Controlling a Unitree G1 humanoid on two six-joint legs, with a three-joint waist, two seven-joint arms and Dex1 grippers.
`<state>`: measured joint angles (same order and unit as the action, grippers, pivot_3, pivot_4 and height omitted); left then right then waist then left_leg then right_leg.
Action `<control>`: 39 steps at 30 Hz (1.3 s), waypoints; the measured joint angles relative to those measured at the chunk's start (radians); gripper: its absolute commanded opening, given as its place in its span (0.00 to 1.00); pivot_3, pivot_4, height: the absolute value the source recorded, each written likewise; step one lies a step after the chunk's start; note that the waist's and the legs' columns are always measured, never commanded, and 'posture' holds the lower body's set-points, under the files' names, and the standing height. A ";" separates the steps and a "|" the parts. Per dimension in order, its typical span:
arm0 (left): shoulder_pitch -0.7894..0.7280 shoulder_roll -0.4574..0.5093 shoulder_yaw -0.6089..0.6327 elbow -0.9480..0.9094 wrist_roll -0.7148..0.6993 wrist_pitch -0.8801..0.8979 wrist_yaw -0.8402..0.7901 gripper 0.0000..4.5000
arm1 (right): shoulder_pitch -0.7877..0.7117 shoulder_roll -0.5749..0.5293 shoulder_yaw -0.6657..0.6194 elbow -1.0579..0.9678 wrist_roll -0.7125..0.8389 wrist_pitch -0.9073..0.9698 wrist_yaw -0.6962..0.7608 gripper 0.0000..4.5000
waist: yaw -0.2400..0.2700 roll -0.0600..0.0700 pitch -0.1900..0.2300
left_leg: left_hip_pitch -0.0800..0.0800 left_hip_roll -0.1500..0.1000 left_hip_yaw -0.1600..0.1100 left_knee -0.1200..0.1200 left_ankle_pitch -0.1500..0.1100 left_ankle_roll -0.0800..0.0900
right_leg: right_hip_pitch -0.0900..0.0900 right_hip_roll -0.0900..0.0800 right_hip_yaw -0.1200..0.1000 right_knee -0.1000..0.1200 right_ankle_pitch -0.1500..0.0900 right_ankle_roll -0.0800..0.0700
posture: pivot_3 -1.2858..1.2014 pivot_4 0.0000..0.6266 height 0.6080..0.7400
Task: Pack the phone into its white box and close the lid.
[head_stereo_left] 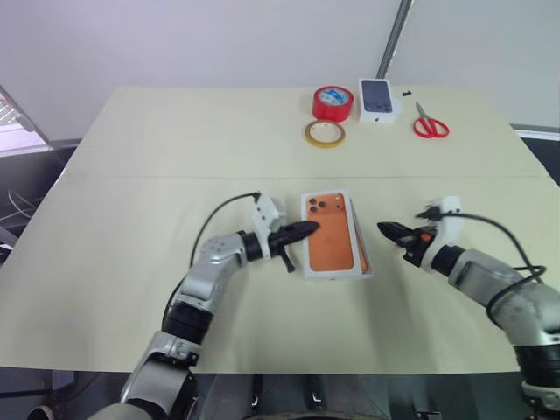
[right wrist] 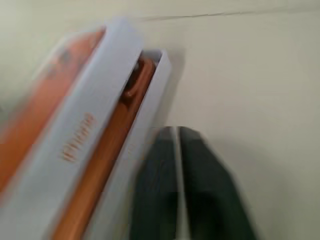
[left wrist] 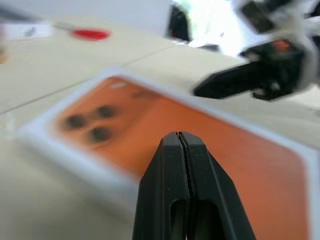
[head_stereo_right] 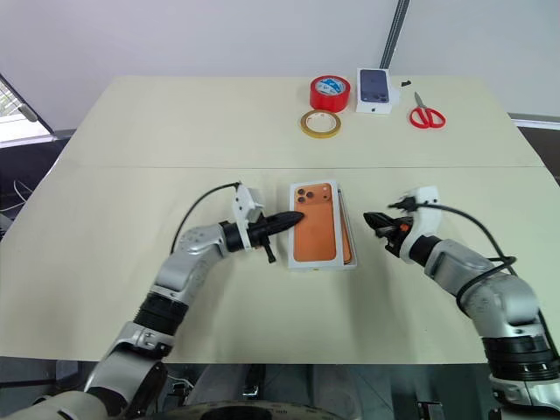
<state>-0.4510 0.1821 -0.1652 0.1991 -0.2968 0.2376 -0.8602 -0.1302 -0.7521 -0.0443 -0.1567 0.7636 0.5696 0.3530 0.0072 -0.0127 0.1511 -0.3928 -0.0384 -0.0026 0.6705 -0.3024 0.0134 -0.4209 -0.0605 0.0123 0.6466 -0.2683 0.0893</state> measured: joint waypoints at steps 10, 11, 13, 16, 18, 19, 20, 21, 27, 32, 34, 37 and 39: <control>0.013 0.002 -0.021 0.026 0.007 0.131 0.007 0.00 | -0.019 0.066 0.019 0.004 -0.241 -0.132 0.095 0.00 | 0.006 0.000 0.000 | 0.000 0.000 0.000 0.001 0.000 -0.001 | 0.000 -0.001 0.000 0.000 0.000 0.000 | 0.52 0.24 1.00; 0.010 -0.009 -0.028 0.034 0.012 0.130 0.007 0.00 | -0.020 0.068 0.019 0.004 -0.253 -0.133 0.105 0.00 | 0.005 0.000 0.000 | 0.000 0.000 0.000 0.001 0.000 -0.001 | 0.000 -0.001 0.000 0.000 0.000 0.000 | 0.52 0.24 1.00; -0.001 -0.026 -0.039 0.044 0.014 0.133 0.006 0.00 | -0.021 0.073 0.025 -0.003 -0.273 -0.136 0.122 0.00 | 0.005 0.000 0.000 | 0.000 0.000 0.000 0.001 0.000 -0.001 | 0.000 -0.001 0.000 0.000 0.000 0.000 | 0.52 0.24 1.00; -0.020 -0.041 -0.048 0.064 0.020 0.137 0.003 0.00 | -0.021 0.086 0.029 -0.020 -0.294 -0.136 0.139 0.00 | 0.005 0.000 0.000 | 0.000 0.000 0.000 0.001 0.000 -0.001 | 0.000 -0.001 0.000 0.000 0.000 0.000 | 0.52 0.24 1.00; -0.022 -0.045 -0.050 0.069 0.026 0.128 0.001 0.00 | -0.021 0.093 0.026 -0.021 -0.309 -0.135 0.141 0.00 | 0.006 0.000 0.000 | 0.000 -0.001 0.000 0.001 0.000 -0.001 | 0.000 -0.001 0.000 0.000 0.000 0.000 | 0.52 0.24 1.00; -0.022 -0.047 -0.049 0.070 0.026 0.128 0.000 0.00 | -0.021 0.094 0.026 -0.022 -0.318 -0.135 0.144 0.00 | 0.006 0.000 0.000 | 0.000 -0.001 0.000 0.001 0.000 -0.001 | 0.000 -0.001 0.000 0.000 0.000 0.000 | 0.52 0.24 1.00; -0.023 -0.048 -0.049 0.071 0.026 0.128 -0.001 0.00 | -0.019 0.093 0.026 -0.026 -0.330 -0.135 0.146 0.00 | 0.006 0.000 0.000 | 0.000 -0.001 0.000 0.001 0.000 -0.001 | 0.000 -0.001 0.000 0.000 0.000 0.000 | 0.52 0.24 1.00; -0.023 -0.048 -0.049 0.071 0.026 0.128 -0.002 0.00 | -0.018 0.094 0.025 -0.030 -0.337 -0.135 0.147 0.00 | 0.006 0.000 0.000 | 0.000 -0.001 0.000 0.001 0.000 -0.001 | 0.000 -0.001 0.000 0.000 0.000 0.000 | 0.52 0.24 1.00; -0.022 -0.061 -0.047 0.070 0.026 0.130 -0.003 0.00 | -0.011 0.092 0.026 -0.031 -0.409 -0.142 0.163 0.00 | 0.006 0.000 0.000 | 0.000 -0.001 0.000 0.001 0.000 -0.001 | 0.000 -0.001 0.000 0.000 0.000 0.000 | 0.52 0.24 1.00; -0.021 -0.071 -0.047 0.061 0.025 0.138 -0.003 0.00 | -0.021 0.098 0.030 -0.008 -0.448 -0.136 0.175 0.00 | 0.005 0.000 0.000 | 0.000 -0.001 0.000 0.001 0.000 -0.001 | 0.000 -0.001 0.000 0.000 0.000 0.000 | 0.52 0.24 1.00; -0.020 -0.068 -0.046 0.061 0.027 0.126 -0.003 0.00 | -0.028 0.102 0.038 -0.006 -0.470 -0.132 0.180 0.00 | 0.005 0.000 0.000 | 0.000 -0.001 0.000 0.001 0.001 -0.001 | 0.000 -0.001 0.000 0.000 0.000 0.000 | 0.52 0.24 1.00; -0.021 -0.060 -0.050 0.062 0.039 0.116 -0.003 0.00 | -0.028 0.102 0.058 -0.006 -0.510 -0.133 0.186 0.00 | 0.002 0.000 0.000 | 0.000 -0.001 0.000 0.001 0.001 -0.002 | 0.000 -0.001 0.000 0.001 0.000 0.000 | 0.52 0.24 1.00; -0.021 -0.054 -0.053 0.067 0.049 0.106 -0.003 0.00 | -0.028 0.103 0.069 -0.003 -0.528 -0.133 0.192 0.00 | 0.001 0.000 0.000 | 0.000 -0.001 0.000 0.001 0.001 -0.002 | 0.000 -0.001 0.000 0.001 0.000 0.000 | 0.52 0.24 1.00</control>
<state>-0.4721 0.1286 -0.2182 0.2658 -0.2478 0.3435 -0.8633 -0.1579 -0.6489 0.0251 -0.1593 0.2354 0.4365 0.5451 0.0078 -0.0126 0.1510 -0.3924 -0.0391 -0.0030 0.6711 -0.3015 0.0112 -0.4211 -0.0614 0.0123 0.6475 -0.2683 0.0892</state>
